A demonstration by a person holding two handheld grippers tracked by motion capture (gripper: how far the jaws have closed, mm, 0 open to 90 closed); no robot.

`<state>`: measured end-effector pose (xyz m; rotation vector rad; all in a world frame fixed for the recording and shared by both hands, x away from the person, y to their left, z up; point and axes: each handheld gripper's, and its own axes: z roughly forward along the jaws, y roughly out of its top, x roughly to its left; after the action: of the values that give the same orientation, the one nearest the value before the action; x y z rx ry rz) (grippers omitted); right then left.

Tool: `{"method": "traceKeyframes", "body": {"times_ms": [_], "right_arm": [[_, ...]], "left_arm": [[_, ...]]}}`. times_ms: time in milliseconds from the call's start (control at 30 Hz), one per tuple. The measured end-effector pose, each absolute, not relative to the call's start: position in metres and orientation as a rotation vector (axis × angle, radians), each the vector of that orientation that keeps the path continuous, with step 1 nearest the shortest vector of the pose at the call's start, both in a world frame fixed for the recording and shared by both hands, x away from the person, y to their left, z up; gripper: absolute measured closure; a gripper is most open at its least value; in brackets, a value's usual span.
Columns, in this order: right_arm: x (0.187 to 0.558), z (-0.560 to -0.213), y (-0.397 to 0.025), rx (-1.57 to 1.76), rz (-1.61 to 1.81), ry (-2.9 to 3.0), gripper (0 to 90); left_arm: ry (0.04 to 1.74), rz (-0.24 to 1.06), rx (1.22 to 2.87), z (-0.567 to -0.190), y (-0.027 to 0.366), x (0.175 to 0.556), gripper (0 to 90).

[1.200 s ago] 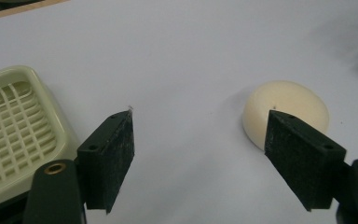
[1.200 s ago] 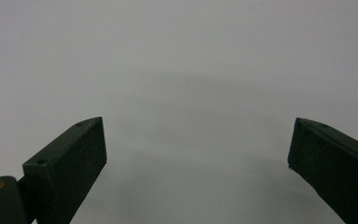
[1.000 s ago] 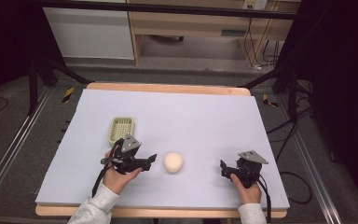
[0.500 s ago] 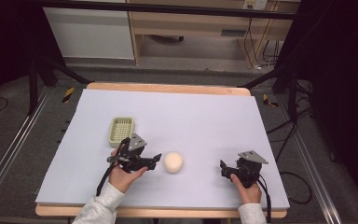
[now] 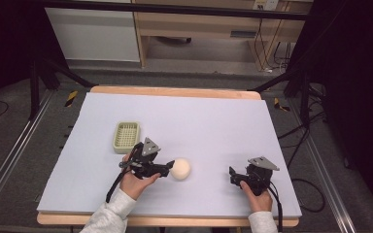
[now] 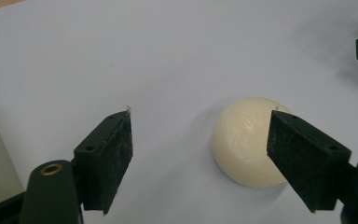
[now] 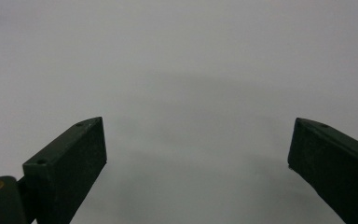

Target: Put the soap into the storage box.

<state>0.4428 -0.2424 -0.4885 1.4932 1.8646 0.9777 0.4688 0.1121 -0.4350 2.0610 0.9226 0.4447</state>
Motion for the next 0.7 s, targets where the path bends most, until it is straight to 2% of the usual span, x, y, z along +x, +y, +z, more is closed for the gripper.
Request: {"method": "traceKeyframes", "body": {"times_ms": [700], "right_arm": [[0.443,-0.489,-0.242,1.486,0.975,1.867,4.7]], "left_arm": [[0.893,0.406,2.105,-0.440,0.089,0.469,20.2]]}}
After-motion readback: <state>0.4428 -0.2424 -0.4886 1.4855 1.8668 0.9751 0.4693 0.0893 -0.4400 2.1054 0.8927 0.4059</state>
